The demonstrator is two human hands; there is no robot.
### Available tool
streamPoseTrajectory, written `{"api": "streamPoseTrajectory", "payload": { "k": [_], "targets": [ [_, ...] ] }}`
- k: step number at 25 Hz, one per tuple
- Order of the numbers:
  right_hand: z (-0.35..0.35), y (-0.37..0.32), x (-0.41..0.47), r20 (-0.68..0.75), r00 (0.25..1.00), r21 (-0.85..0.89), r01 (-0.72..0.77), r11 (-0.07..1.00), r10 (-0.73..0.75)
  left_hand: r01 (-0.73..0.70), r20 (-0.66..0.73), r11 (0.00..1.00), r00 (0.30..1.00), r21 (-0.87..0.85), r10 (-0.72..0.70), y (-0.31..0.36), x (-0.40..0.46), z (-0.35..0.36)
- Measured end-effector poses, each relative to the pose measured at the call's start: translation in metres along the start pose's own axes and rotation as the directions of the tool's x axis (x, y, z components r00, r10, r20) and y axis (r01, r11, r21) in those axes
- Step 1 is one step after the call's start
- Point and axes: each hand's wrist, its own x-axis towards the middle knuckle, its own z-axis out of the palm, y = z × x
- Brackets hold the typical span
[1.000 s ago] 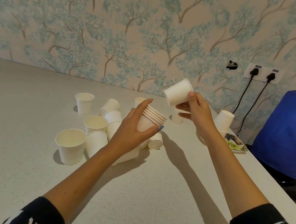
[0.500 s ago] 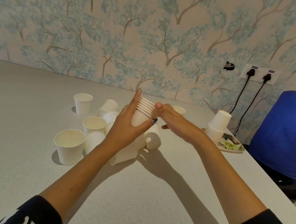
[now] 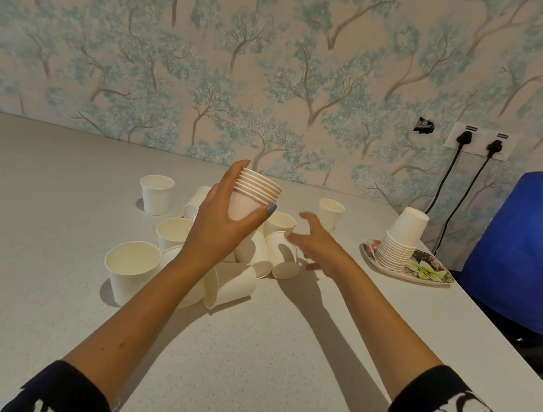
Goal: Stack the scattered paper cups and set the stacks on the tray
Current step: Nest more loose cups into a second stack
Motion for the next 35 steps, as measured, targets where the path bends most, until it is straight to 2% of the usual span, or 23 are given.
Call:
{"api": "streamPoseTrajectory", "payload": {
  "k": [1, 3, 8, 14, 16, 19, 21, 24, 26, 28, 35],
  "targets": [
    [0.0, 0.004, 0.002, 0.076, 0.996, -0.038, -0.05, 0.998, 0.052, 0.0, -0.001, 1.0, 1.0, -0.003, 0.0, 0.001, 0.0, -0.001],
    [0.003, 0.01, 0.005, 0.123, 0.99, -0.067, -0.061, 0.996, 0.069, 0.001, -0.002, 1.0, 1.0, 0.001, -0.001, 0.003, 0.001, -0.002],
    [0.014, 0.018, 0.012, 0.051, 0.997, -0.049, -0.053, 0.997, 0.055, 0.0, 0.012, 1.0, 1.0, 0.007, 0.0, 0.004, 0.0, -0.002],
    [0.001, 0.024, 0.009, 0.083, 0.995, -0.08, -0.042, 0.996, 0.049, -0.004, 0.03, 1.0, 1.0, 0.017, 0.003, 0.001, 0.001, -0.001],
    [-0.006, 0.023, 0.005, 0.036, 0.999, -0.015, -0.017, 1.0, 0.018, -0.006, 0.042, 1.0, 0.999, 0.014, 0.005, -0.001, 0.0, -0.001],
    [-0.019, 0.008, -0.003, -0.206, 0.974, 0.203, 0.136, 0.97, -0.093, -0.01, 0.083, 1.0, 0.996, 0.01, 0.009, -0.004, -0.001, 0.0],
    [-0.028, -0.007, -0.011, -0.324, 0.932, 0.406, 0.294, 0.865, -0.164, -0.014, 0.135, 1.0, 0.991, 0.025, 0.011, -0.005, -0.002, 0.003],
    [-0.032, -0.027, -0.028, -0.338, 0.905, 0.625, 0.42, 0.659, -0.257, -0.014, 0.196, 0.998, 0.981, 0.059, 0.003, -0.006, -0.004, 0.009],
    [-0.028, -0.035, -0.037, -0.31, 0.896, 0.646, 0.445, 0.62, -0.319, -0.019, 0.209, 0.997, 0.978, 0.071, 0.004, -0.006, -0.005, 0.012],
    [-0.022, -0.038, -0.043, -0.281, 0.891, 0.603, 0.453, 0.656, -0.358, -0.023, 0.207, 0.996, 0.978, 0.083, 0.005, -0.006, -0.005, 0.014],
    [-0.02, -0.04, -0.052, -0.241, 0.912, 0.568, 0.411, 0.714, -0.333, -0.048, 0.226, 0.995, 0.974, 0.089, 0.027, -0.008, -0.004, 0.014]
  ]
}}
